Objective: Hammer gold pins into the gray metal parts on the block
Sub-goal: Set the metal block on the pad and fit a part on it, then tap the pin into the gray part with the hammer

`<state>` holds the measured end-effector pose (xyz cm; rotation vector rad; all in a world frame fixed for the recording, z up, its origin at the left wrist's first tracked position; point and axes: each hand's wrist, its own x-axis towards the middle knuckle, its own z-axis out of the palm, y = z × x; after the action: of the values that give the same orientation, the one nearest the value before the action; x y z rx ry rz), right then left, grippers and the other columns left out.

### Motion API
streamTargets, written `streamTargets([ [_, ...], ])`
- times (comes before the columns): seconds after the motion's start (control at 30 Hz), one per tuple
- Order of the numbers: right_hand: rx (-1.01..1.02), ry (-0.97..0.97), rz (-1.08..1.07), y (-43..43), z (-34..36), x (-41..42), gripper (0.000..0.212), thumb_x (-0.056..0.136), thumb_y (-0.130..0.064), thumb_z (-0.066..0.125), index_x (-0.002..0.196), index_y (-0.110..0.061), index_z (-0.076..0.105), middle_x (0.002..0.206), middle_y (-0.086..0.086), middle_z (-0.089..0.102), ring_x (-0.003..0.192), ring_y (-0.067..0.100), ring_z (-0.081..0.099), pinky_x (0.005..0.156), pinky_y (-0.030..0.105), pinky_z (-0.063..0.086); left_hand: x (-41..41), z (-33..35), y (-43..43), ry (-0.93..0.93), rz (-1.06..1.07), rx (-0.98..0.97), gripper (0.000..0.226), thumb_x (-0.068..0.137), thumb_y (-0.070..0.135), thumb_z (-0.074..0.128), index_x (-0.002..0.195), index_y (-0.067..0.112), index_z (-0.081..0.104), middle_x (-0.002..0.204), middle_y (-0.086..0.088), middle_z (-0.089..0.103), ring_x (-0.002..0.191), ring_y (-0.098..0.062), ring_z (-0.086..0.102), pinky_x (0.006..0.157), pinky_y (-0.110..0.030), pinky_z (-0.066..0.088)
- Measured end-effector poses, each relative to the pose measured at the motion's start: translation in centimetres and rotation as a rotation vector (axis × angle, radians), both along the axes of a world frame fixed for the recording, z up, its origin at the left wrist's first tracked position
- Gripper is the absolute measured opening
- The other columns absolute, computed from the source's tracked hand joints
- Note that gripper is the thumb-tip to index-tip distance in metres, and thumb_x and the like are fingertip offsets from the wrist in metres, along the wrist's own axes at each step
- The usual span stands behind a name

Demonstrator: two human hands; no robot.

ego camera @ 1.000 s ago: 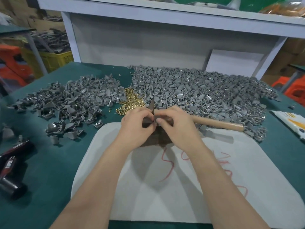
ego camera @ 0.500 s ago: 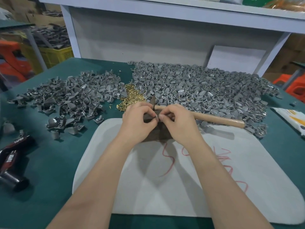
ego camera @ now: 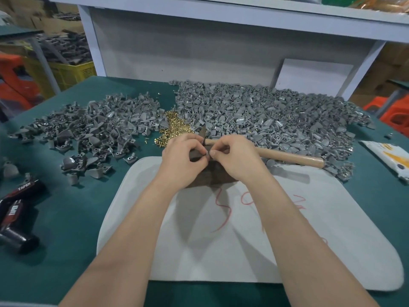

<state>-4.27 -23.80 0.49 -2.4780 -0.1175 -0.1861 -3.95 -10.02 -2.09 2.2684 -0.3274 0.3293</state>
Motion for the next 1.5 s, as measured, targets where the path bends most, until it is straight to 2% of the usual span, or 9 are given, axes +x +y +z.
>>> streamTargets([
  [0.1,0.146,-0.022,0.038,-0.6,-0.3,-0.1,0.014,0.089,-0.013,0.059,0.086,-0.018,0.072,0.087,0.002,0.071,0.089,0.02,0.064,0.084,0.032,0.048,-0.1,0.2,0.1,-0.011,-0.003,-0.009,0.017,0.08,0.019,0.072,0.071,0.026,0.061,0.118,0.006,0.058,0.119,-0.023,0.047,0.104,-0.034,0.03],
  [0.2,0.231,-0.082,0.028,-0.9,-0.6,-0.1,0.019,0.091,-0.008,0.056,0.1,-0.013,0.072,0.089,-0.003,0.068,0.091,0.017,0.064,0.09,0.034,0.048,-0.1,0.2,0.1,-0.019,0.004,-0.011,0.018,0.08,0.019,0.073,0.07,0.027,0.061,0.118,0.006,0.058,0.118,-0.023,0.047,0.104,-0.036,0.03],
  [0.37,0.189,-0.11,0.036,-0.2,-1.5,0.0,0.011,0.087,-0.011,0.063,0.092,-0.017,0.069,0.097,-0.002,0.067,0.088,0.013,0.062,0.088,0.027,0.048,0.1,0.0,0.2,-0.024,0.003,0.0,0.016,0.08,0.02,0.072,0.07,0.027,0.061,0.119,0.006,0.057,0.12,-0.023,0.045,0.104,-0.035,0.028],
  [0.67,0.119,-0.217,0.041,0.1,-1.9,-0.3,0.009,0.085,-0.006,0.062,0.081,-0.014,0.064,0.084,-0.011,0.045,0.081,0.009,0.049,0.084,0.023,0.041,0.3,-0.3,0.1,-0.037,0.006,-0.004,0.016,0.079,0.019,0.072,0.07,0.027,0.061,0.119,0.006,0.057,0.12,-0.022,0.045,0.102,-0.029,0.027],
  [0.97,0.147,-0.235,0.038,0.2,-1.8,-0.6,0.014,0.084,-0.002,0.062,0.077,-0.014,0.059,0.086,-0.004,0.047,0.078,0.011,0.049,0.083,0.029,0.043,0.3,-0.3,0.1,-0.029,0.015,0.012,0.008,0.081,0.019,0.071,0.075,0.021,0.067,0.12,0.006,0.056,0.12,-0.02,0.043,0.093,-0.019,0.021],
  [1.23,0.108,-0.184,0.037,0.2,-1.6,-0.5,0.01,0.086,-0.006,0.061,0.079,-0.013,0.061,0.086,-0.006,0.049,0.08,0.007,0.047,0.081,0.021,0.038,0.2,-0.2,0.0,-0.027,0.016,0.008,0.011,0.08,0.017,0.071,0.073,0.022,0.065,0.117,0.006,0.057,0.118,-0.022,0.044,0.09,-0.017,0.022],
  [1.37,0.163,-0.188,-0.051,-1.4,-0.9,0.2,0.015,0.091,-0.014,0.056,0.095,-0.017,0.071,0.092,-0.004,0.065,0.086,0.011,0.058,0.083,0.021,0.041,0.1,-0.1,0.1,-0.016,0.016,-0.006,0.019,0.08,0.019,0.072,0.068,0.028,0.06,0.112,0.012,0.054,0.119,-0.021,0.043,0.093,-0.022,0.023],
  [1.43,0.083,-0.191,-0.202,-3.0,-0.7,1.2,0.022,0.094,-0.018,0.051,0.109,-0.016,0.067,0.107,0.003,0.067,0.101,0.019,0.059,0.09,0.026,0.041,0.0,-0.1,0.1,-0.008,0.032,-0.015,0.023,0.08,0.02,0.071,0.065,0.031,0.058,0.11,0.015,0.05,0.12,-0.02,0.042,0.096,-0.025,0.023],
  [1.5,-0.154,-0.061,-0.27,-3.9,-0.9,2.3,0.023,0.095,-0.024,0.05,0.113,-0.017,0.063,0.115,0.007,0.063,0.11,0.028,0.056,0.096,0.036,0.042,0.0,0.0,0.1,0.004,0.063,-0.019,0.021,0.08,0.02,0.07,0.066,0.031,0.058,0.11,0.016,0.049,0.121,-0.019,0.04,0.1,-0.029,0.025],
])
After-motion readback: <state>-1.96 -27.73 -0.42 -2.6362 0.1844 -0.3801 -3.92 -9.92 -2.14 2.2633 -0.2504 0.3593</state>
